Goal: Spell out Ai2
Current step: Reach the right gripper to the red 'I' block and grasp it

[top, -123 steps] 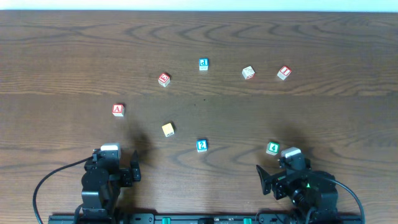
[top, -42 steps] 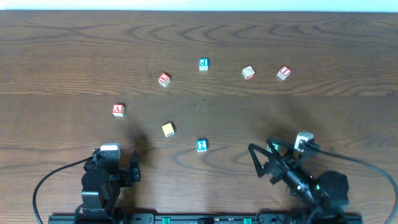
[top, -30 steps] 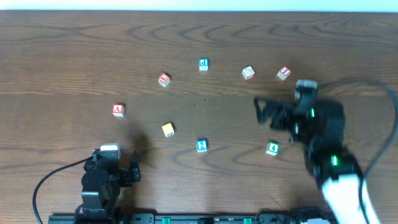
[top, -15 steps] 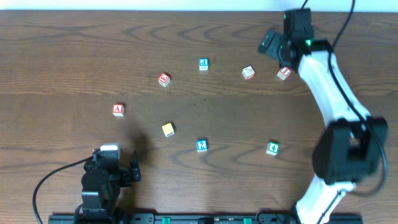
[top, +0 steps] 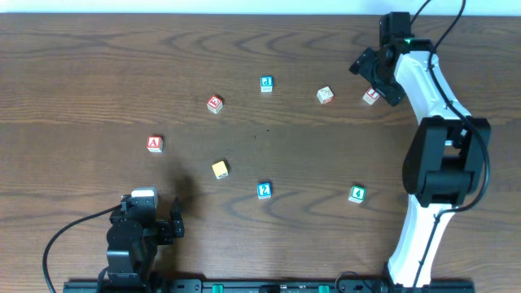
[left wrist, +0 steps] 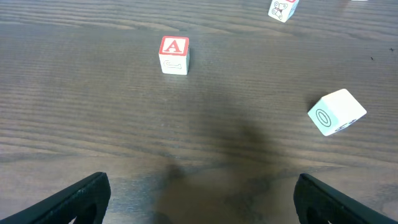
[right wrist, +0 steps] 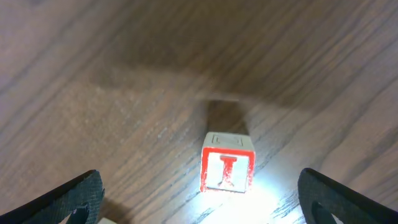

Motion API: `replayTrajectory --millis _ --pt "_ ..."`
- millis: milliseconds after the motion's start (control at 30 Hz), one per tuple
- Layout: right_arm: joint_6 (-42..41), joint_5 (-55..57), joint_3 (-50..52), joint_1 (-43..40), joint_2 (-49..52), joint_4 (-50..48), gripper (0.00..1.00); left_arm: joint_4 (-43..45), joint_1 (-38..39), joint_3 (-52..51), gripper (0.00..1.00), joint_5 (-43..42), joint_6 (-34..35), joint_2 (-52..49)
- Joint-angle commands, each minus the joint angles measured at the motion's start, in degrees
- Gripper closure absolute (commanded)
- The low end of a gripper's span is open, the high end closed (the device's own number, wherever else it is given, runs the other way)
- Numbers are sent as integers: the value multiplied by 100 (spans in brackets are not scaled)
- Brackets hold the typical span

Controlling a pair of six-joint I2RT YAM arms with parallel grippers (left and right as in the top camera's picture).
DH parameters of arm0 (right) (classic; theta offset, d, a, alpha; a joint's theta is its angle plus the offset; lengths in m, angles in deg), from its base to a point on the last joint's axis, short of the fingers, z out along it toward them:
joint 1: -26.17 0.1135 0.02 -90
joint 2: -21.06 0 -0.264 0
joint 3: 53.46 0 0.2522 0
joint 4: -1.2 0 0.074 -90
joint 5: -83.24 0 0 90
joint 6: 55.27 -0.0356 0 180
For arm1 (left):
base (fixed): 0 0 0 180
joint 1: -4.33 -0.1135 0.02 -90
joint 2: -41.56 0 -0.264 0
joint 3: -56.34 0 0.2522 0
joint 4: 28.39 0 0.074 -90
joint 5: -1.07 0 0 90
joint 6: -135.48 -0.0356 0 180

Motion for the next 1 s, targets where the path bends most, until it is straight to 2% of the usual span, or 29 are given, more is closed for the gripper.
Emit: replayTrajectory --millis 0,167,333,400,600,800,967 --pt "-146 -286 -127 -37 243 101 1 -31 -22 -33 5 39 -83 37" --pt "-142 -278 -127 -61 407 214 2 -31 -22 -33 5 39 -83 37" --pt "-118 -166 -127 -127 448 192 17 -31 -22 -33 5 39 -83 37" --pt "-9 -164 -125 -146 448 160 29 -31 -22 -33 4 39 -83 37" --pt "177 -81 -127 -144 448 109 35 -31 -22 -33 5 39 -83 37" --pt "306 -63 -127 -146 448 94 50 -31 -22 -33 5 39 -83 37" --pt "400 4 -125 -160 448 92 54 -31 -22 -33 5 39 -83 37"
